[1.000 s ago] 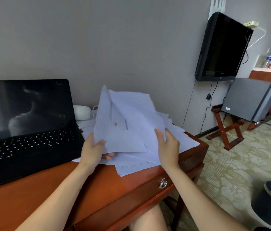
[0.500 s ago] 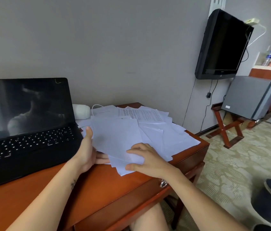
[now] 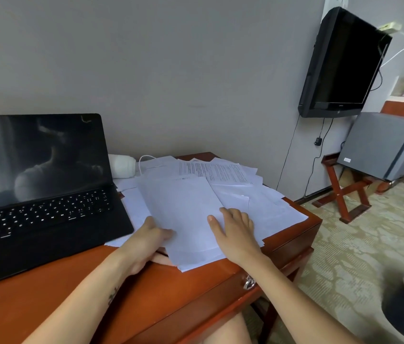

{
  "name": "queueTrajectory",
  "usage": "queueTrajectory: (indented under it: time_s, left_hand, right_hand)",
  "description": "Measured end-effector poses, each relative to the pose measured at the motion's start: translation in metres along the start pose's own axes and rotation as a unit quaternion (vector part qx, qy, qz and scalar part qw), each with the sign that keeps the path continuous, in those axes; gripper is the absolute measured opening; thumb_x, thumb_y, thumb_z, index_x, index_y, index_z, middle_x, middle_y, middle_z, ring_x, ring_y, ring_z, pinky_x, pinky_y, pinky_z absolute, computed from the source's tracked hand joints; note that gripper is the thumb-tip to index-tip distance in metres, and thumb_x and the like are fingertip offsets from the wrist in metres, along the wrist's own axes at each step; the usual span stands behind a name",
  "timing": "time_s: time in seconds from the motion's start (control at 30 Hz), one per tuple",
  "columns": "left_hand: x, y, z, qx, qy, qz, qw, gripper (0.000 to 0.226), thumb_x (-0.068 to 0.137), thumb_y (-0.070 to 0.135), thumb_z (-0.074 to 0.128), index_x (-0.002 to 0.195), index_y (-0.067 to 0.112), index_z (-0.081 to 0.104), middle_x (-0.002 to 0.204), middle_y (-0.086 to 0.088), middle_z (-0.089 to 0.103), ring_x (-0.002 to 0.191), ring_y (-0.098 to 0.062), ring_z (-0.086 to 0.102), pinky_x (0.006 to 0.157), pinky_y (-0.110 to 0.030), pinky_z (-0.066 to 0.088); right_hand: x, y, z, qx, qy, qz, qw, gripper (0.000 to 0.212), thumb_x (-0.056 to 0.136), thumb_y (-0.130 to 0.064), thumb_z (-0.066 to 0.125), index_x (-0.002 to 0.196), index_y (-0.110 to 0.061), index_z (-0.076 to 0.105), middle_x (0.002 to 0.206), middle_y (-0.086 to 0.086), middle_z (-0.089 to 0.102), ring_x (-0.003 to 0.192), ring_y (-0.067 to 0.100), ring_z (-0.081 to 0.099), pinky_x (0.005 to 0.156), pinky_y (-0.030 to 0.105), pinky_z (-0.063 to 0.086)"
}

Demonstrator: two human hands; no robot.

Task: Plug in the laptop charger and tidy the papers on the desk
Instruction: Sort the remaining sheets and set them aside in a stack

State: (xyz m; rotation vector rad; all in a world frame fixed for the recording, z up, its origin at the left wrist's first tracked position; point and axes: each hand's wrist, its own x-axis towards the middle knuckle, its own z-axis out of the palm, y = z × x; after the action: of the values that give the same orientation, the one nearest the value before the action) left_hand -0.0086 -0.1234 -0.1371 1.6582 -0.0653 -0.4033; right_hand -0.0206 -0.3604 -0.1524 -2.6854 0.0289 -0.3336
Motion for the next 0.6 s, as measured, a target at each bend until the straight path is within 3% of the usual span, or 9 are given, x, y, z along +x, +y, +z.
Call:
queueTrajectory:
  time_s: [0.1, 0.17, 0.27, 0.37, 0.5, 0.6]
  left_hand:
    - [-0.002, 0.001, 0.006, -0.003, 0.026, 0.000, 1.000, 0.037, 0.101, 0.003, 0.057, 0.133, 0.017, 0.045, 0.123, -0.011, 0.070, 0.092, -0.033, 0.076, 0.066, -0.041, 0.064]
    - [0.000, 0.004, 0.005, 0.008, 0.059, 0.005, 0.998, 0.036, 0.103, 0.001, 0.054, 0.133, 0.018, 0.047, 0.123, -0.010, 0.067, 0.095, -0.030, 0.071, 0.060, -0.034, 0.060]
    - [0.008, 0.013, -0.004, 0.031, 0.104, 0.036, 0.993, 0.035, 0.105, 0.004, 0.051, 0.132, 0.027, 0.049, 0.124, -0.001, 0.068, 0.110, -0.027, 0.067, 0.083, -0.042, 0.062]
    - [0.021, 0.025, -0.014, 0.042, 0.129, 0.075, 0.988, 0.039, 0.106, 0.007, 0.051, 0.138, 0.030, 0.046, 0.125, 0.005, 0.066, 0.116, -0.022, 0.064, 0.099, -0.041, 0.054]
    - [0.049, 0.039, -0.021, 0.025, 0.160, 0.095, 0.982, 0.039, 0.106, 0.006, 0.051, 0.136, 0.030, 0.044, 0.121, 0.007, 0.065, 0.111, -0.020, 0.063, 0.087, -0.033, 0.052]
    - [0.075, 0.042, -0.019, 0.029, 0.192, 0.102, 0.976, 0.039, 0.105, 0.004, 0.049, 0.136, 0.027, 0.044, 0.123, 0.002, 0.064, 0.115, -0.026, 0.062, 0.088, -0.035, 0.052]
  right_hand:
    - [-0.003, 0.003, -0.004, 0.096, 0.020, 0.028, 0.995, 0.060, 0.103, -0.059, 0.031, 0.152, -0.024, 0.039, 0.152, -0.007, 0.042, 0.142, 0.017, 0.027, 0.122, 0.042, 0.020]
    - [0.003, 0.009, -0.007, 0.157, 0.017, 0.049, 0.986, 0.051, 0.104, -0.052, 0.039, 0.146, -0.024, 0.047, 0.142, -0.006, 0.052, 0.136, 0.018, 0.038, 0.119, 0.043, 0.029]
    - [0.025, 0.024, -0.010, 0.217, 0.029, 0.073, 0.973, 0.036, 0.101, -0.037, 0.052, 0.133, -0.023, 0.059, 0.125, -0.004, 0.063, 0.121, 0.019, 0.055, 0.110, 0.044, 0.042]
    - [0.053, 0.038, -0.018, 0.210, 0.033, 0.076, 0.974, 0.031, 0.100, -0.027, 0.055, 0.130, -0.023, 0.062, 0.127, -0.002, 0.064, 0.122, 0.019, 0.055, 0.110, 0.044, 0.044]
    - [0.095, 0.052, -0.030, 0.204, 0.035, 0.079, 0.975, 0.031, 0.100, -0.026, 0.055, 0.130, -0.022, 0.062, 0.133, 0.000, 0.062, 0.129, 0.021, 0.052, 0.113, 0.043, 0.041]
    - [0.127, 0.061, -0.037, 0.178, 0.042, 0.096, 0.978, 0.033, 0.100, -0.028, 0.054, 0.131, -0.019, 0.061, 0.136, 0.004, 0.060, 0.131, 0.025, 0.050, 0.112, 0.043, 0.040]
